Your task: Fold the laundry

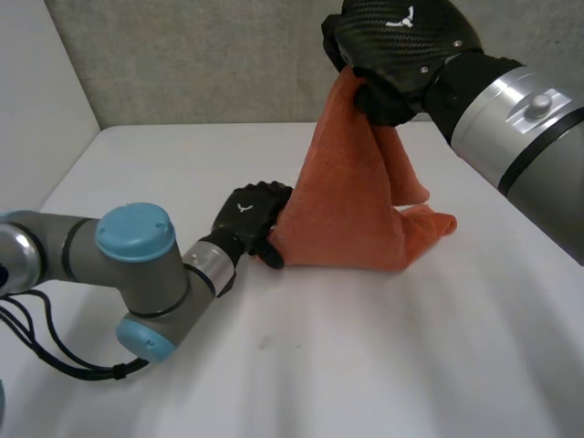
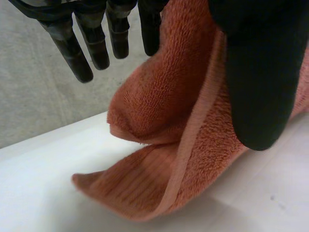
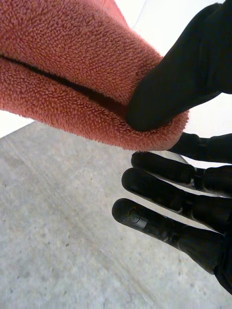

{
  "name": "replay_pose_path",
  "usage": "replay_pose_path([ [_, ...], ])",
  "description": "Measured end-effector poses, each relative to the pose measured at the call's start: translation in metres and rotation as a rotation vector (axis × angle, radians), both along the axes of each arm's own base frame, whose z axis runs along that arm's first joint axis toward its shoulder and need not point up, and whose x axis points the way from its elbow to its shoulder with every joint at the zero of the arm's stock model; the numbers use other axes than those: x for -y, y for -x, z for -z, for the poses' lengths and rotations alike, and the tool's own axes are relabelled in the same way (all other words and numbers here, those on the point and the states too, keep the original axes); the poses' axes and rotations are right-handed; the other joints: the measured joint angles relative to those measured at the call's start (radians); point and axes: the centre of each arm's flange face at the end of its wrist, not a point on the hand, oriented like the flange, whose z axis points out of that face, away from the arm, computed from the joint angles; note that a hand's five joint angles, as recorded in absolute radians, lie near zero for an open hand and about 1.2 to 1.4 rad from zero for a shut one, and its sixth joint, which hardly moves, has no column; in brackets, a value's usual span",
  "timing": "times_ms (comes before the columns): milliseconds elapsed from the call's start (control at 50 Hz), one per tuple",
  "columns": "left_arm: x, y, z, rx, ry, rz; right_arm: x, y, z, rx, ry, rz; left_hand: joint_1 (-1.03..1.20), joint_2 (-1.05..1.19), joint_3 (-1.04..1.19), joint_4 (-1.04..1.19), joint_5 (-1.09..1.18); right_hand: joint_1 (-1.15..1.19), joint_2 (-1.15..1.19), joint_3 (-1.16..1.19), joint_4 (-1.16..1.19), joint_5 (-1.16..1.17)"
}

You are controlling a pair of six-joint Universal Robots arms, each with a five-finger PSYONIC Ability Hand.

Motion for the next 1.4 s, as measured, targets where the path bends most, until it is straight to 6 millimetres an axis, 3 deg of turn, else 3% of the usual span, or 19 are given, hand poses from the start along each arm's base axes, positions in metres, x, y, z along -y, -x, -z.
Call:
replay_pose_path([
  [100, -0.007, 0.005, 0.005, 0.002, -0.029, 0.016, 0.002, 0.006, -0.005, 0.015, 0.008, 0.046, 0.217, 0.206, 0.205, 0.198, 0.193, 0.000, 0.000, 0.000, 0.000, 0.000],
  [180, -0.011, 0.004, 0.007, 0.011, -0.052, 0.010, 0.008, 0.010, -0.005, 0.024, 0.005, 0.117, 0.812, 0.834, 0.822, 0.827, 0.795, 0.000, 0.000, 0.000, 0.000, 0.000],
  [280, -0.006, -0.001, -0.002, 0.011, -0.037, -0.032, 0.014, 0.012, -0.001, 0.016, -0.005, 0.161, 0.812, 0.886, 0.880, 0.883, 0.813, 0.000, 0.000, 0.000, 0.000, 0.000],
  [340, 0.004, -0.012, -0.021, -0.003, 0.003, -0.107, 0.020, 0.012, 0.011, -0.022, -0.026, 0.190, 0.812, 0.898, 0.893, 0.892, 0.813, 0.000, 0.000, 0.000, 0.000, 0.000],
  [440, 0.015, -0.048, -0.075, -0.046, 0.094, -0.246, 0.030, 0.010, 0.048, -0.179, -0.106, 0.215, 0.812, 0.898, 0.893, 0.895, 0.813, 0.000, 0.000, 0.000, 0.000, 0.002],
  [520, 0.003, -0.064, -0.096, -0.050, 0.102, -0.240, 0.031, 0.009, 0.085, -0.342, -0.211, 0.201, 0.812, 0.900, 0.893, 0.897, 0.813, 0.000, 0.000, 0.000, 0.000, 0.002],
  [620, -0.012, -0.067, -0.097, -0.028, 0.064, -0.185, 0.029, 0.008, 0.115, -0.462, -0.306, 0.174, 0.812, 0.901, 0.896, 0.900, 0.813, 0.000, 0.000, 0.000, 0.000, 0.004],
  [640, -0.022, -0.069, -0.091, 0.003, 0.022, -0.145, 0.028, 0.007, 0.133, -0.523, -0.364, 0.157, 0.812, 0.903, 0.898, 0.900, 0.813, 0.000, 0.000, 0.000, 0.000, 0.004],
  [680, -0.027, -0.070, -0.084, 0.041, -0.005, -0.122, 0.028, 0.006, 0.142, -0.549, -0.393, 0.149, 0.812, 0.904, 0.899, 0.900, 0.813, 0.000, 0.000, 0.000, 0.000, 0.004],
  [780, -0.015, -0.078, -0.063, 0.198, 0.006, -0.114, 0.037, 0.000, 0.160, -0.571, -0.435, 0.138, 0.812, 0.904, 0.899, 0.900, 0.813, 0.000, 0.000, 0.000, 0.000, 0.004],
  [900, 0.021, -0.082, -0.065, 0.308, 0.126, -0.143, 0.059, -0.011, 0.146, -0.490, -0.359, 0.167, 0.812, 0.904, 0.899, 0.900, 0.813, 0.000, 0.000, 0.000, 0.000, 0.005],
  [960, 0.045, -0.077, -0.085, 0.294, 0.232, -0.171, 0.082, -0.018, 0.116, -0.350, -0.237, 0.233, 0.812, 0.904, 0.899, 0.900, 0.813, 0.000, 0.000, 0.000, 0.000, 0.005],
  [1080, 0.085, -0.064, -0.162, 0.133, 0.566, -0.246, 0.111, -0.024, 0.033, 0.012, 0.064, 0.347, 0.812, 0.904, 0.899, 0.900, 0.813, 0.000, 0.000, 0.000, 0.000, 0.005],
  [1100, 0.089, -0.062, -0.188, 0.063, 0.671, -0.268, 0.111, -0.022, 0.009, 0.110, 0.151, 0.361, 0.812, 0.904, 0.899, 0.900, 0.813, 0.000, 0.000, 0.000, 0.000, 0.005],
  [1120, 0.089, -0.062, -0.188, 0.063, 0.671, -0.268, 0.111, -0.022, 0.009, 0.110, 0.151, 0.361, 0.812, 0.904, 0.899, 0.900, 0.813, 0.000, 0.000, 0.000, 0.000, 0.005],
  [1140, 0.089, -0.062, -0.211, -0.006, 0.755, -0.287, 0.107, -0.019, -0.011, 0.183, 0.217, 0.367, 0.812, 0.904, 0.899, 0.900, 0.813, 0.000, 0.000, 0.000, 0.000, 0.005],
  [1180, 0.087, -0.062, -0.220, -0.043, 0.790, -0.294, 0.101, -0.016, -0.021, 0.221, 0.253, 0.367, 0.812, 0.904, 0.899, 0.900, 0.813, 0.000, 0.000, 0.000, 0.000, 0.005],
  [1300, 0.079, -0.065, -0.211, -0.075, 0.752, -0.295, 0.084, -0.009, -0.011, 0.197, 0.237, 0.343, 0.812, 0.904, 0.899, 0.900, 0.813, 0.000, 0.000, 0.001, 0.000, 0.005],
  [1400, 0.069, -0.069, -0.146, 0.024, 0.533, -0.272, 0.068, -0.007, 0.048, 0.031, 0.072, 0.283, 0.793, 0.790, 0.796, 0.791, 0.790, 0.000, 0.000, 0.003, 0.005, 0.005],
])
